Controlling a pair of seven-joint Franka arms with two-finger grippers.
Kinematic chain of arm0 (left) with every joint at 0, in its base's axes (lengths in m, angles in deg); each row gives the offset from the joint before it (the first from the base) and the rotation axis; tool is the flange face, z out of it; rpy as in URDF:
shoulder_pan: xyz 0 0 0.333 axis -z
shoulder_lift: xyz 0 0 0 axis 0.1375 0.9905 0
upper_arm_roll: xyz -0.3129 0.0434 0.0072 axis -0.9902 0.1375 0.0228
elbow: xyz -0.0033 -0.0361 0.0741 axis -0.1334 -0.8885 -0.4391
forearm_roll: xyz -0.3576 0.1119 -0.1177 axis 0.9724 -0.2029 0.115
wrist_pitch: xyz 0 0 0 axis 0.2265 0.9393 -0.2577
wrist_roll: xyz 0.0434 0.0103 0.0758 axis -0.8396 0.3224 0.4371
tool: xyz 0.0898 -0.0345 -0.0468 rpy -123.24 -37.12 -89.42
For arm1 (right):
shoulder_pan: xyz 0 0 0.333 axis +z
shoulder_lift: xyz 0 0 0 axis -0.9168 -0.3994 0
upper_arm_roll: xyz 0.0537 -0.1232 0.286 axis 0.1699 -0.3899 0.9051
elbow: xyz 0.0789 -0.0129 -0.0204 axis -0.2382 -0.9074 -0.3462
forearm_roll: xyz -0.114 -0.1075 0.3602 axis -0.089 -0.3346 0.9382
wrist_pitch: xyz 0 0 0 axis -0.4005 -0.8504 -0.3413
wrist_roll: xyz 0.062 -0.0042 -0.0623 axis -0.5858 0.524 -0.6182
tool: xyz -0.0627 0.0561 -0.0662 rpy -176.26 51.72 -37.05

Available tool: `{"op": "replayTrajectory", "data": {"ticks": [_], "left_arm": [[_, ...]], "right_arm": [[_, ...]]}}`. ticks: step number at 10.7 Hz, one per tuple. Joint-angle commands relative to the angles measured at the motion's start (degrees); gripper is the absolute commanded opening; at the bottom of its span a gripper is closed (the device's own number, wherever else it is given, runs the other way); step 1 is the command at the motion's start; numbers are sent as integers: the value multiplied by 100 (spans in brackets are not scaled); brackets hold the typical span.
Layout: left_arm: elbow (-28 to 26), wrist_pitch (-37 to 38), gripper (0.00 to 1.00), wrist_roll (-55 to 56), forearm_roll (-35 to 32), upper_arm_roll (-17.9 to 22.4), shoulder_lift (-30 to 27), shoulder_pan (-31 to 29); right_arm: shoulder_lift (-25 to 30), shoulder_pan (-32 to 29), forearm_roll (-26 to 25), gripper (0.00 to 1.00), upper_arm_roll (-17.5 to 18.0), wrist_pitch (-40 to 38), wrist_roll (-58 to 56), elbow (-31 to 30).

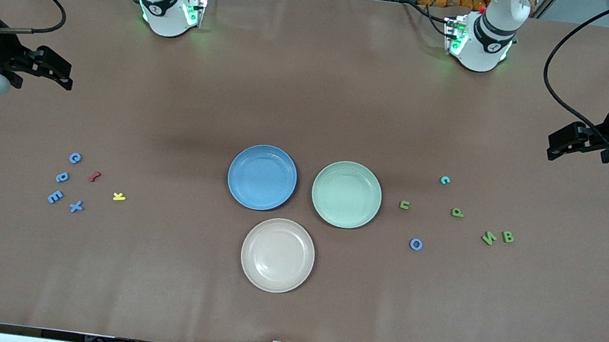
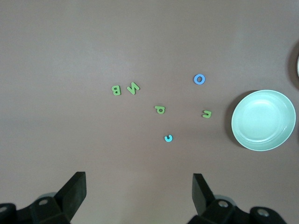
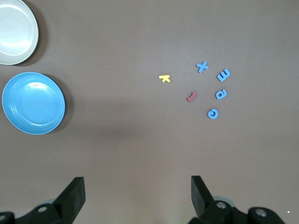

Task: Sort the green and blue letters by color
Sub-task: 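Move the right gripper toward the blue letters while the left gripper reaches green letters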

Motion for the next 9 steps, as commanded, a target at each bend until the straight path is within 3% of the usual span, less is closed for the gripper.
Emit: {"op": "replayTrajectory", "data": {"ticks": [1, 9], "left_arm": [[11, 34, 100, -175, 145, -9, -24, -60], [-15, -45, 100, -167, 75, -1, 274, -60]], "right_arm": [[183, -93, 123, 100, 17, 67, -122, -184], [174, -84, 115, 100, 17, 67, -122, -193]]}}
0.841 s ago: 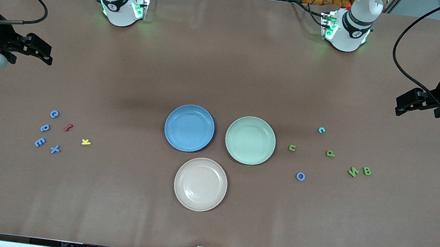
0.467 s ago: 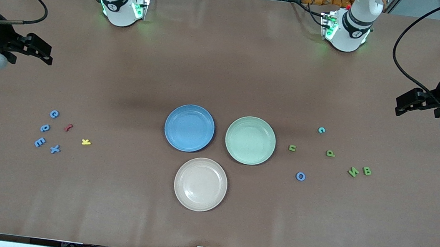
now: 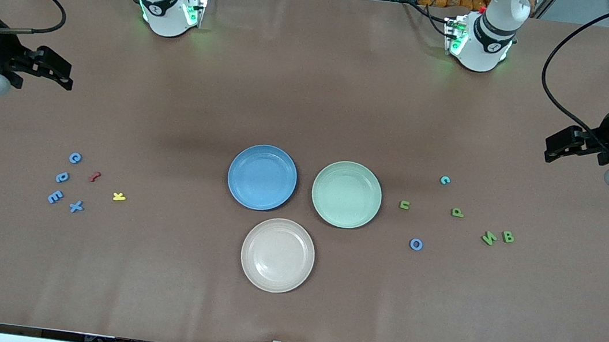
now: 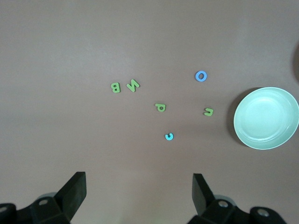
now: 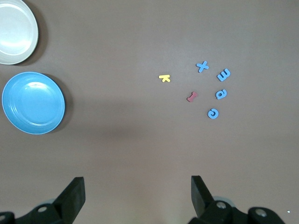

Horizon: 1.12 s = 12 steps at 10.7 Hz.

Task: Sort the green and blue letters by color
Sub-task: 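Move the right gripper toward the blue letters while the left gripper reaches green letters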

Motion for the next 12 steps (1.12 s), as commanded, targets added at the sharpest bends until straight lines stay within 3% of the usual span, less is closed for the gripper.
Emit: {"op": "replayTrajectory", "data": {"ticks": [1, 4, 7, 12], "left_arm": [[-2, -150, 100, -147, 75, -3, 279, -54], [-107, -614, 100, -86, 66, -12, 622, -45], [-1413, -2229, 100, 395, 110, -12, 570, 182], [-3005, -4340, 100, 1558, 128, -12, 736, 763]], "right_arm": [[171, -93, 111, 100, 22, 70, -115, -230], [75, -268, 111, 100, 22, 210, -27, -510], [-354, -601, -21, 100, 5, 402, -114, -599], [-979, -1261, -241, 100, -214, 2386, -563, -1687]]}}
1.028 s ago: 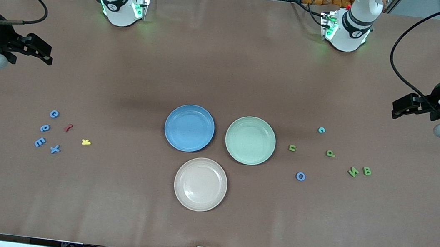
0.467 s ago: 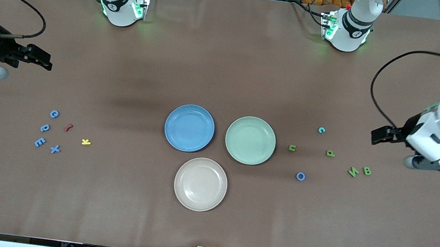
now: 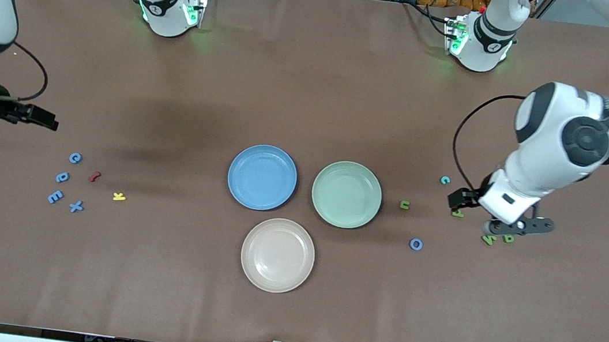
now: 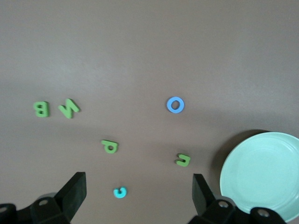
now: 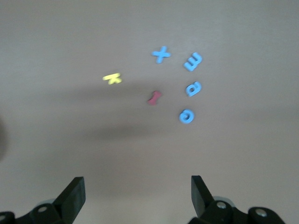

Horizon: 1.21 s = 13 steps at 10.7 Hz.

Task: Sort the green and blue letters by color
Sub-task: 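Grasp a green letter with the left gripper while the right gripper grasps a blue letter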

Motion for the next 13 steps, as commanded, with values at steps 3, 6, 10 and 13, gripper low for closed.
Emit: {"op": "replayTrajectory", "data": {"ticks": [3, 6, 10, 13], "left_arm": [[-998, -1650, 100, 578, 125, 24, 466, 377], [-998, -2195, 100, 650, 72, 24, 897, 554], [-1147, -2707, 100, 562, 11, 33, 1215, 843], [-1296, -2707, 100, 570, -567, 33, 1285, 870]], "right_arm": [[-422, -464, -255, 100, -220, 1907, -576, -1119], [-808, -570, -255, 99, -404, 3209, -867, -1718], [-1405, -632, -255, 84, -509, 4458, -1017, -2027], [-1758, -588, -229, 80, -536, 4996, -999, -2045]]}}
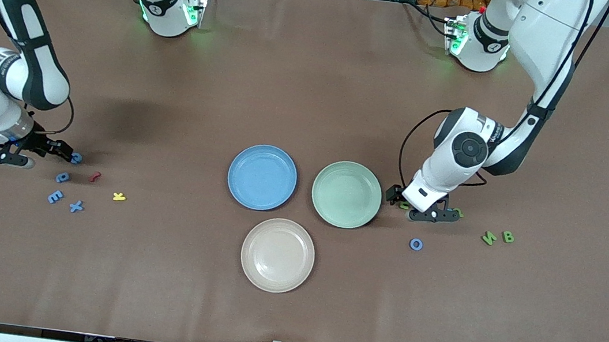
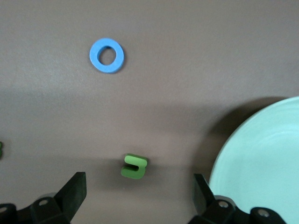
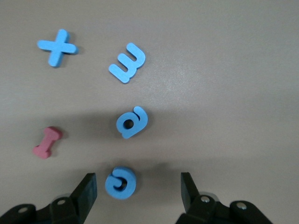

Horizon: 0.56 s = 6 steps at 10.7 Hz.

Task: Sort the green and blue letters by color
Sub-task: 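Grasp a green letter with the left gripper while the right gripper grasps a blue letter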

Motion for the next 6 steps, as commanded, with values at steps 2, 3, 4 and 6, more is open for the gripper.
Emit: {"op": "replayTrajectory", "data": {"ticks": [2, 3, 4, 6], "left_arm": [[-183, -119, 100, 9, -645, 43, 39, 38], [-183, -180, 100, 0, -654, 43, 82, 29], [-192, -293, 100, 0, -654, 43, 144, 20], [-174, -435, 100, -9, -654, 34, 276, -23]], "right_arm": [[-230, -1, 28, 80, 21, 311, 22, -65], [-230, 25, 28, 81, 21, 311, 92, -91], [-221, 43, 28, 81, 21, 311, 232, -109], [-195, 96, 28, 81, 21, 320, 365, -214]]}}
